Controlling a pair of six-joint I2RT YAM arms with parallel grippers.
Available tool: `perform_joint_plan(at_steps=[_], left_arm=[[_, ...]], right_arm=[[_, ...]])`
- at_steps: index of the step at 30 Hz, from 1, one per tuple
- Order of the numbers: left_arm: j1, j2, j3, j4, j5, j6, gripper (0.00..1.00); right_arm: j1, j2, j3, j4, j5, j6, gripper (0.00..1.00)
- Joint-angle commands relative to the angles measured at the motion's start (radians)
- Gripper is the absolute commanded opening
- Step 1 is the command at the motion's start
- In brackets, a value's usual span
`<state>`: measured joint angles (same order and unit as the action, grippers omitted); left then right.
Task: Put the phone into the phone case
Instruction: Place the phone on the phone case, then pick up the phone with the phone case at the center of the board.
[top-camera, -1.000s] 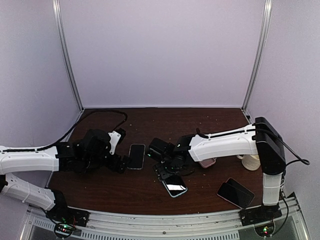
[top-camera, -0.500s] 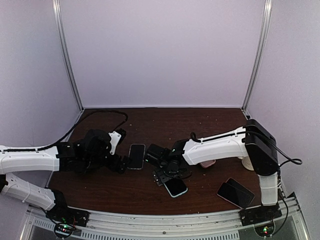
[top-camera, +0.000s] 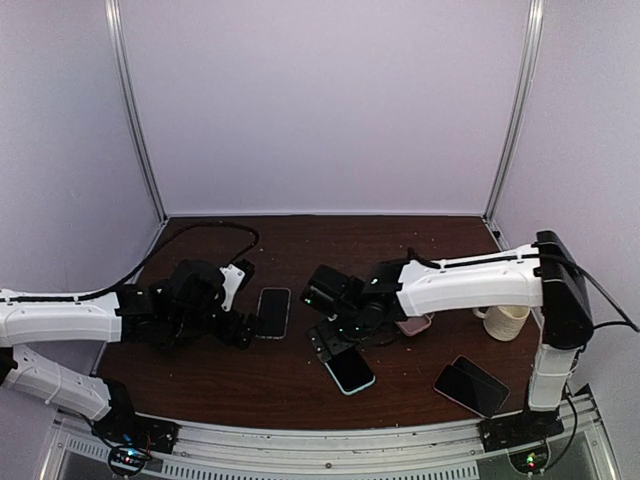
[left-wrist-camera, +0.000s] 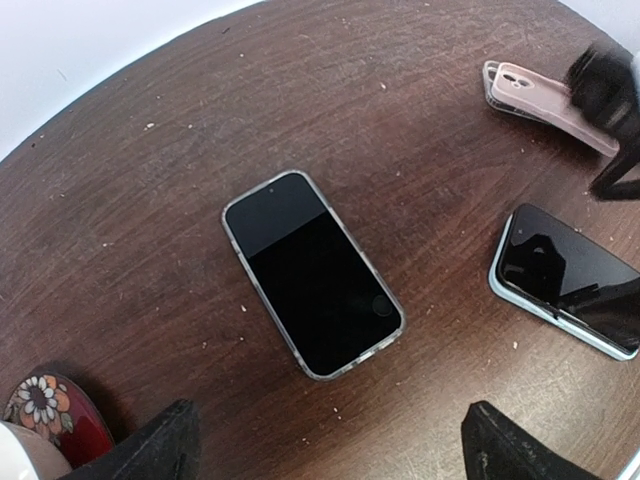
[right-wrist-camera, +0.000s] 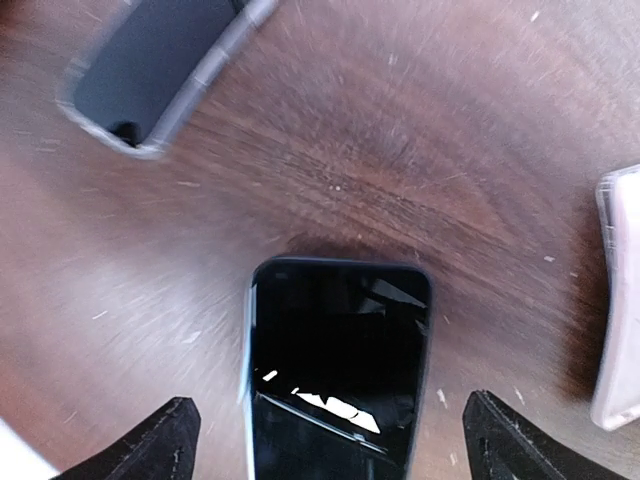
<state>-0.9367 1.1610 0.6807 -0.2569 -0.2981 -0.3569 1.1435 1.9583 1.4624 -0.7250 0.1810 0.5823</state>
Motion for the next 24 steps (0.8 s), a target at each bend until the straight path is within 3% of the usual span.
perform_joint_plan(at_steps=[1,3,9,17,24], left_arm=[[0.005,0.024,0.027,0.006,0.045,0.035,0.92],[0.003,0.047,0.036,0.008,0.096,0.050,0.86],[-0.029,0.178,0.088,0.030,0.256,0.111,0.65],[-0.084,0.351,0.162,0.025,0.298,0.133,0.58],[-0.091,0.386,0.174,0.021,0.337,0.137,0.58]], right_arm=[[-0.038,-0.178,-0.112,-0.010,-0.086,0.011,0.93],[-0.059,-0.227,-0.187,0.015,-0.123,0.033,0.83],[-0.103,-0.257,-0.363,0.135,-0.242,0.090,0.39],[-0.099,-0.233,-0.437,0.219,-0.311,0.132,0.25],[-0.046,-0.190,-0.432,0.143,-0.274,0.145,0.13]])
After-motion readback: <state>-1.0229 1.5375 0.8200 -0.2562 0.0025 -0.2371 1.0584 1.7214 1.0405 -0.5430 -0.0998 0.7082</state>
